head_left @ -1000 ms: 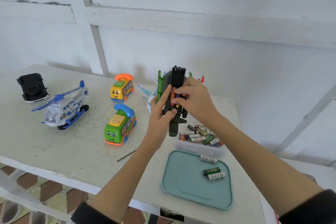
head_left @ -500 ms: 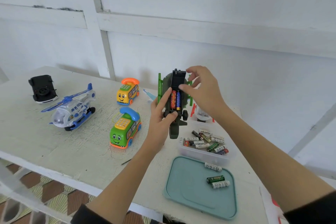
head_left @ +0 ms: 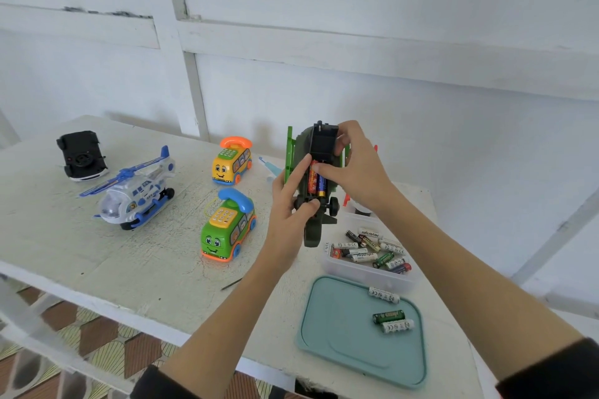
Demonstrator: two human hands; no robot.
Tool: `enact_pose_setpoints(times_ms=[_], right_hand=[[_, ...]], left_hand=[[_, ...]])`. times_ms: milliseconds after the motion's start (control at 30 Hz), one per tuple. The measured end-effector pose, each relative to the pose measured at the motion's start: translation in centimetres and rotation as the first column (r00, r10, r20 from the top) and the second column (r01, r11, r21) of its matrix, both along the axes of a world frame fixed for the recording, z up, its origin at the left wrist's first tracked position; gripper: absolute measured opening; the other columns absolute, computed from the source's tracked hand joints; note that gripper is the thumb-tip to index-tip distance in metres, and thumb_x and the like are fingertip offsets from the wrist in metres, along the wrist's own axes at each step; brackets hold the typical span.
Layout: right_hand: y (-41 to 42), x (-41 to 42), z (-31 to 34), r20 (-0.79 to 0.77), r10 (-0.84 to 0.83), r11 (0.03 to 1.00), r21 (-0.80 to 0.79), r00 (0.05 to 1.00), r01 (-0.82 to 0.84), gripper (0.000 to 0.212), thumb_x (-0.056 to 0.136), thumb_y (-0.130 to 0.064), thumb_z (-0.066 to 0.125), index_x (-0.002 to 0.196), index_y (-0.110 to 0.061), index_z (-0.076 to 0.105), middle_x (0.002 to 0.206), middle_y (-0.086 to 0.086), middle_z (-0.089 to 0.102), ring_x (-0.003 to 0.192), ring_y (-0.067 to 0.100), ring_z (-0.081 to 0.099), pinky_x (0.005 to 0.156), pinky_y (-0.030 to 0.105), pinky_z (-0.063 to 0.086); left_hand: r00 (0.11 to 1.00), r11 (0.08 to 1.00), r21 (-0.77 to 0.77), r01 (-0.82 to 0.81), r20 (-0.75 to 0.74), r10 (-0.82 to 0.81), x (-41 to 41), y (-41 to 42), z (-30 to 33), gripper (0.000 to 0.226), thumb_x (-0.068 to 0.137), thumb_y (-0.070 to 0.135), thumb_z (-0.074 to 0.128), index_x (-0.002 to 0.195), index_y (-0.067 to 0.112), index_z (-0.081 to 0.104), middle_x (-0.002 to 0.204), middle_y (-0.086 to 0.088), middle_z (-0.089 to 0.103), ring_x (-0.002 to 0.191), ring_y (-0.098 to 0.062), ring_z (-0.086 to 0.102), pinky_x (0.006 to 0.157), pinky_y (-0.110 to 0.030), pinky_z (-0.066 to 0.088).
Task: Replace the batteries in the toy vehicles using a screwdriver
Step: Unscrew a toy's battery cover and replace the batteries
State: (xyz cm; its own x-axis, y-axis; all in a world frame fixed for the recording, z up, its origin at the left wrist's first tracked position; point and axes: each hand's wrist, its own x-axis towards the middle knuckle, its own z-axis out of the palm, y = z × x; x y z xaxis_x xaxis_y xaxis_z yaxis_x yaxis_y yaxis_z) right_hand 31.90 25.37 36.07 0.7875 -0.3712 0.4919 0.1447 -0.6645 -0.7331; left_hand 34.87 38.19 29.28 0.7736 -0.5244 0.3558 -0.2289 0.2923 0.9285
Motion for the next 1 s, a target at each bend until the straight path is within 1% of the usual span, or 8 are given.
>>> enact_pose_setpoints(times_ms=[67, 167, 300, 467, 600, 700, 867, 1000], right_hand=[[0.3, 0.0, -0.2, 0.027, -0.017, 1.0, -0.005, 0.999, 0.017, 0.045, 0.071, -0.007, 0.075, 0.106, -0.005, 0.045, 0.079, -0.01, 0.046, 0.079, 0.011, 0.049, 0.061, 0.012, 0.04], [0.5, 0.0, -0.5, 0.033, -0.052, 0.997, -0.057, 0.998, 0.054, 0.045, 0.071, -0.011, 0.075, 0.105, -0.008, 0.046, 0.081, -0.015, 0.043, 0.091, 0.022, 0.045, 0.068, 0.019, 0.035], [0.5, -0.1, -0.5, 0.039, -0.037, 0.999, -0.032, 0.999, 0.038, 0.047, 0.072, -0.013, 0.077, 0.107, -0.007, 0.047, 0.086, -0.009, 0.048, 0.084, -0.004, 0.045, 0.067, 0.003, 0.035], [-0.2, 0.0, -0.9, 0.011, -0.04, 0.996, -0.075, 0.999, 0.04, 0.047, 0.075, -0.016, 0.075, 0.113, -0.015, 0.048, 0.096, 0.003, 0.05, 0.082, 0.01, 0.042, 0.071, 0.016, 0.033], [0.1, -0.3, -1.0, 0.147, -0.092, 0.988, -0.107, 0.985, 0.109, 0.026, 0.077, -0.007, 0.07, 0.094, -0.015, 0.051, 0.086, 0.005, 0.054, 0.072, 0.003, 0.044, 0.066, 0.007, 0.034], [0.1, -0.3, -1.5, 0.17, -0.067, 0.955, -0.275, 0.983, 0.112, 0.008, 0.078, -0.009, 0.067, 0.086, -0.009, 0.065, 0.077, 0.001, 0.055, 0.074, 0.01, 0.045, 0.068, 0.015, 0.035], [0.0, -0.2, -1.7, 0.145, -0.09, 0.901, -0.41, 0.985, 0.143, 0.017, 0.08, -0.016, 0.066, 0.096, -0.01, 0.072, 0.079, -0.001, 0.056, 0.084, 0.011, 0.043, 0.067, 0.011, 0.032], [0.0, -0.4, -1.8, 0.136, -0.082, 0.903, -0.41, 0.987, 0.131, 0.023, 0.079, -0.017, 0.067, 0.101, -0.012, 0.072, 0.085, -0.003, 0.054, 0.085, 0.011, 0.046, 0.066, 0.019, 0.038]], left_hand=[[1.0, 1.0, 0.005, -0.002, 0.0, 0.002, -0.1, -0.1, -0.1, 0.067, 0.078, 0.008, 0.048, 0.135, 0.042, 0.046, 0.127, 0.007, 0.04, 0.104, 0.0, 0.055, 0.096, -0.024, 0.049], [1.0, 1.0, 0.01, -0.011, -0.004, 0.011, -0.2, -0.2, -0.2, 0.067, 0.078, 0.009, 0.048, 0.133, 0.047, 0.045, 0.125, 0.007, 0.041, 0.103, 0.002, 0.055, 0.097, -0.027, 0.049], [1.0, 1.0, -0.001, -0.022, 0.001, 0.022, 0.0, -0.1, -0.1, 0.066, 0.076, 0.009, 0.049, 0.131, 0.046, 0.047, 0.13, 0.005, 0.04, 0.096, 0.002, 0.055, 0.095, -0.027, 0.05], [1.0, 0.999, -0.014, -0.029, 0.005, 0.029, 0.2, -0.2, 0.4, 0.068, 0.089, -0.012, 0.047, 0.132, 0.04, 0.045, 0.131, 0.004, 0.039, 0.086, 0.011, 0.057, 0.085, -0.017, 0.05], [0.999, 0.998, -0.039, -0.04, -0.013, 0.039, 0.4, -0.3, 0.3, 0.065, 0.081, 0.005, 0.051, 0.13, 0.046, 0.048, 0.131, 0.006, 0.042, 0.093, -0.004, 0.059, 0.092, -0.031, 0.053], [0.999, 0.998, -0.046, -0.051, -0.015, 0.051, 0.4, -0.3, 0.4, 0.065, 0.078, 0.009, 0.051, 0.132, 0.044, 0.047, 0.132, 0.005, 0.041, 0.091, -0.003, 0.059, 0.093, -0.032, 0.053], [0.999, 0.997, -0.052, -0.051, -0.014, 0.05, 0.6, -0.3, 0.3, 0.065, 0.079, 0.007, 0.05, 0.134, 0.039, 0.046, 0.135, 0.002, 0.04, 0.091, 0.003, 0.06, 0.094, -0.033, 0.052], [0.998, 0.998, -0.038, -0.054, -0.014, 0.053, 0.6, -0.3, 0.3, 0.067, 0.089, -0.013, 0.048, 0.135, 0.036, 0.045, 0.132, 0.005, 0.04, 0.086, 0.006, 0.059, 0.089, -0.026, 0.052]])
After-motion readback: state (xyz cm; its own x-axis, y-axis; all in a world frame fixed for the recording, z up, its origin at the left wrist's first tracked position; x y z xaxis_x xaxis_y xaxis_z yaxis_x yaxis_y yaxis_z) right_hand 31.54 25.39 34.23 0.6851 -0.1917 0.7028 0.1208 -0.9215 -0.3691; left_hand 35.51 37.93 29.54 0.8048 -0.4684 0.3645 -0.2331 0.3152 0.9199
